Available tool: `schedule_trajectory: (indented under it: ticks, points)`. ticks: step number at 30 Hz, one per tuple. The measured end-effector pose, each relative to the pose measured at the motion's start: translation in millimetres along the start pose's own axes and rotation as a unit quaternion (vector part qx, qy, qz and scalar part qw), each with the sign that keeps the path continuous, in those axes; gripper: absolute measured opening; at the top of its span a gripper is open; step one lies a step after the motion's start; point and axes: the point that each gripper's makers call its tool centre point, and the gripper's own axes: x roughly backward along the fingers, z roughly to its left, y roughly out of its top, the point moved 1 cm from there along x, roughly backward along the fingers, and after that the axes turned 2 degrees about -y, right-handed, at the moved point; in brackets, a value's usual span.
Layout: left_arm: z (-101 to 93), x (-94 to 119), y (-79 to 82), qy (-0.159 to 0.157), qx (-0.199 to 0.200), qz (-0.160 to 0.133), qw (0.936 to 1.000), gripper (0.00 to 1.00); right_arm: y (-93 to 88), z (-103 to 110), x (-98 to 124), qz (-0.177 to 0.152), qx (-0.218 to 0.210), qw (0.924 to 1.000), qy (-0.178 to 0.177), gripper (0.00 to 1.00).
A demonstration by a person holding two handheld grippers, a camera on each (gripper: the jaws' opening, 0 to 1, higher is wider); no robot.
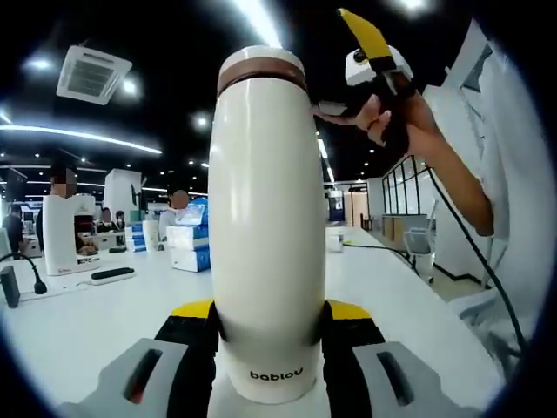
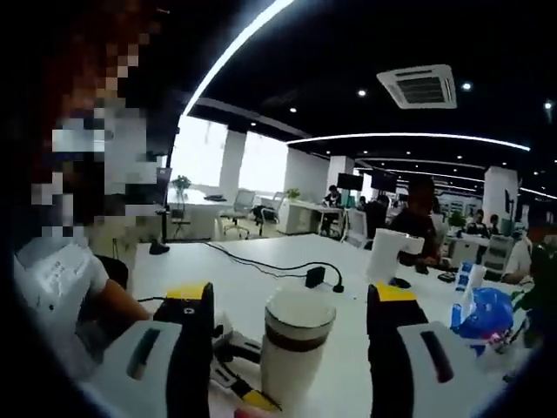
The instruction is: Grasp the water cup twist off the cup lid place the cup lid on the table
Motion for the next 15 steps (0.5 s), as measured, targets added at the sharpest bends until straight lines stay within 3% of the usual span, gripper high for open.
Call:
schedule_trajectory:
  ticks: [6,11,15]
  points:
    - [0.1,0.2,-0.4,0.001,-0.002,0.001,1.0000,0.48,-17.0,2.6,19.9,-0.001,-0.043,0.9973,-0.059,0.72]
    - [0.3,0.2,-0.6,0.001,-0.002,0.001,1.0000,0.48,-29.5,5.4,26.7,-0.006,-0.030,0.9949,-0.096,0.67]
    - [0.3,0.3,-0.8,0.001,-0.002,0.001,1.0000,0.48,-40.1,12.7,25.5,-0.002,-0.027,0.9939,-0.107,0.66]
